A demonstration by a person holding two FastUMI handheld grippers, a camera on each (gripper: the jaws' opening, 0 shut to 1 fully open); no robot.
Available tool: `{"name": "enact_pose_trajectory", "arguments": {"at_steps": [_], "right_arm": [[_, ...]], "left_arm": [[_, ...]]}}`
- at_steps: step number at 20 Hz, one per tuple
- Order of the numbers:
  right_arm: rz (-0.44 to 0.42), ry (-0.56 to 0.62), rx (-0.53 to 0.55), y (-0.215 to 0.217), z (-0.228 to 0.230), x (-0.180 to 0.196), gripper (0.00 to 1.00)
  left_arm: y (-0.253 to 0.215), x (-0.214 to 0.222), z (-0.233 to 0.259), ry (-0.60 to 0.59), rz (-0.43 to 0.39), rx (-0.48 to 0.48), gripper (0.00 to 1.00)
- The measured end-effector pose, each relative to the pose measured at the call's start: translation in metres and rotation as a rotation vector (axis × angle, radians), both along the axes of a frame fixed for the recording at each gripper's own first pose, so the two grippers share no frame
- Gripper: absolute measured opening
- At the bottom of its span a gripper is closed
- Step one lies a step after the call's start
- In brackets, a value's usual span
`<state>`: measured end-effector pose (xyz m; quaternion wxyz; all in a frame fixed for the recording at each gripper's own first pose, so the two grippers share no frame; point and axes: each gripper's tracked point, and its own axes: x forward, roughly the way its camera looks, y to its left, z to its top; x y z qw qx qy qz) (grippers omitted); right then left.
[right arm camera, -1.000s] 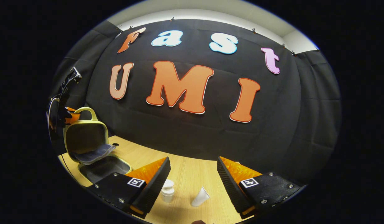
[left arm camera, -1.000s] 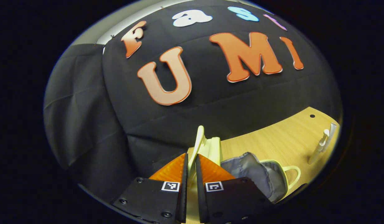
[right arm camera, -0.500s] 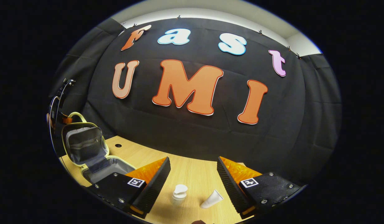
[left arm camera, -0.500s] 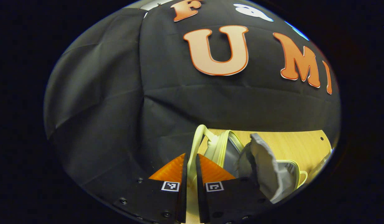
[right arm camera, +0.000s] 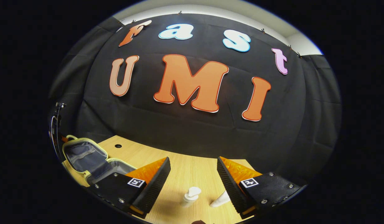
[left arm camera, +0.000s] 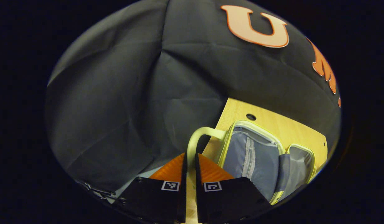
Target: First open the suitcase, pack the skin care products into it, and then close the suitcase.
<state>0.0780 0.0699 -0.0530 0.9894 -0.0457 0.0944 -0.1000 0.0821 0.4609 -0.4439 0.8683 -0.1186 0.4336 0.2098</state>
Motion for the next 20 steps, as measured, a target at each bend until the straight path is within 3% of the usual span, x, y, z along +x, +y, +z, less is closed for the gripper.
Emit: {"name": "enact_pose_trajectory", "arguments": {"at_steps": [3, 6, 7, 8, 9, 10, 11, 13, 18, 20], "right_arm": [[-0.041, 0.035, 0.033, -0.004, -0.007, -0.004, 0.96], [-0.053, 0.054, 0.026, -0.015, -0.014, -0.01, 0.96], [-0.048, 0.056, 0.024, -0.018, -0.016, -0.01, 0.96], [-0.039, 0.055, 0.025, -0.02, -0.018, -0.01, 0.96], [-0.025, 0.049, 0.033, -0.025, -0.018, -0.01, 0.96], [-0.013, 0.04, 0.043, -0.031, -0.019, -0.011, 0.96], [0.001, 0.029, 0.053, -0.041, -0.02, -0.012, 0.96], [0.02, 0.02, 0.053, -0.057, -0.023, -0.014, 0.96], [0.063, -0.006, 0.086, -0.092, -0.034, -0.026, 0.96], [0.082, -0.02, 0.059, -0.106, -0.039, -0.034, 0.96]], "left_arm": [[0.004, -0.008, -0.023, 0.042, 0.041, -0.046, 0.14], [0.014, -0.012, -0.028, 0.064, 0.073, 0.038, 0.31], [0.008, -0.013, -0.027, 0.061, 0.085, 0.053, 0.31], [0.002, -0.011, -0.024, 0.045, 0.094, 0.059, 0.46], [-0.005, -0.01, -0.013, 0.017, 0.107, 0.096, 0.53], [-0.012, -0.005, 0.005, -0.02, 0.106, 0.127, 0.52], [-0.028, -0.001, 0.037, -0.075, 0.078, 0.161, 0.54], [-0.06, 0.008, 0.076, -0.133, 0.029, 0.216, 0.74], [-0.163, 0.017, 0.168, -0.306, -0.086, 0.297, 0.99], [-0.2, 0.014, 0.19, -0.353, -0.12, 0.362, 0.99]]}}
